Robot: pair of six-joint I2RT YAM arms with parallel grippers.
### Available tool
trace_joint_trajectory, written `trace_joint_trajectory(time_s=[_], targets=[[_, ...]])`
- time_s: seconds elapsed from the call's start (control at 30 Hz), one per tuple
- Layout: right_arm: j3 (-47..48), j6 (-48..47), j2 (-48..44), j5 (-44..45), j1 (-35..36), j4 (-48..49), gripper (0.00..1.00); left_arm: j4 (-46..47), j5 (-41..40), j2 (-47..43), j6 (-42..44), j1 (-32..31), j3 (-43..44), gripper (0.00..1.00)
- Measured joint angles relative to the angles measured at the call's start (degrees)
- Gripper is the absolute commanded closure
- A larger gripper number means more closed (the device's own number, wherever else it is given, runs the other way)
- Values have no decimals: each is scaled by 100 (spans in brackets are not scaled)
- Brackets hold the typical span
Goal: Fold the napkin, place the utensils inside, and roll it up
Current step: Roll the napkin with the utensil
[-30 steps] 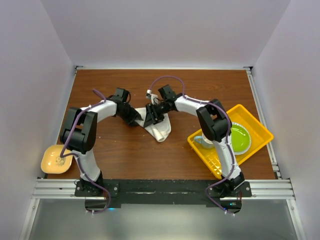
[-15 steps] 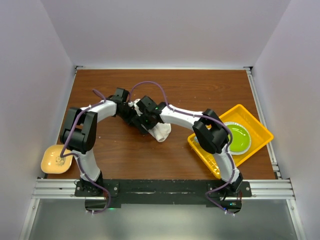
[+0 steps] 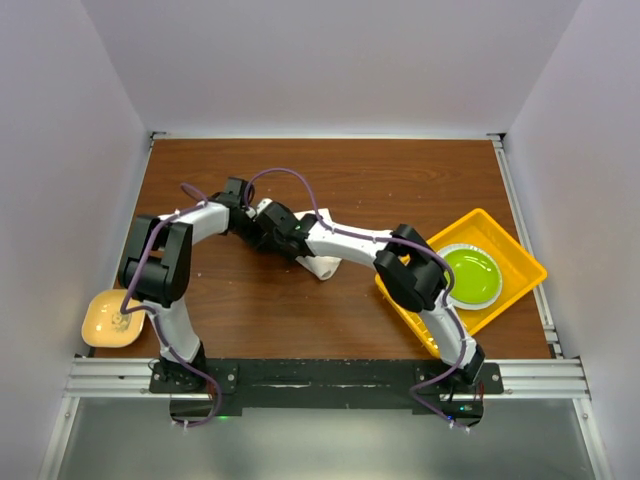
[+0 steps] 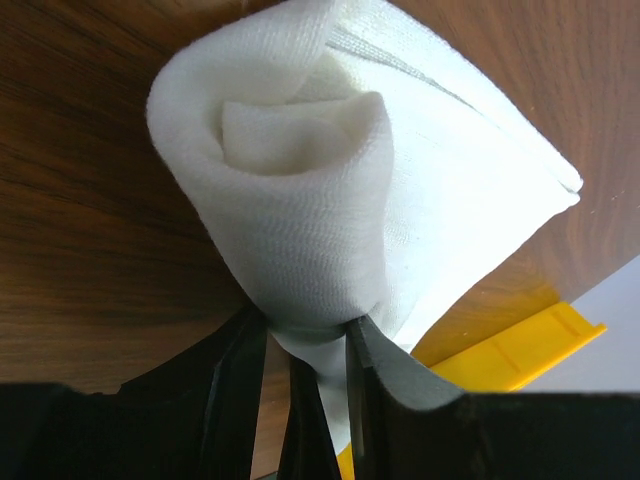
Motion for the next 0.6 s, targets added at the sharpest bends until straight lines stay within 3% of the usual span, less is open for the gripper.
trace_joint_trajectory(time_s=[0.1,0.3,0.47,0.6], targets=[[-74,76,-9,63,31,105,94,74,-4,-42,-46,13,-44,59],[-531,-20,-341,-205,-15,592,100,-192,-210,-382,284,138,-48,50],[-1019,223,-597,-1696,-634,1123,100,-332,-479,-750,566,485,-61,48],[-1233,673,-483,-3585,-1403,1558,100,-267,-509,-970,586,581,-76,48]])
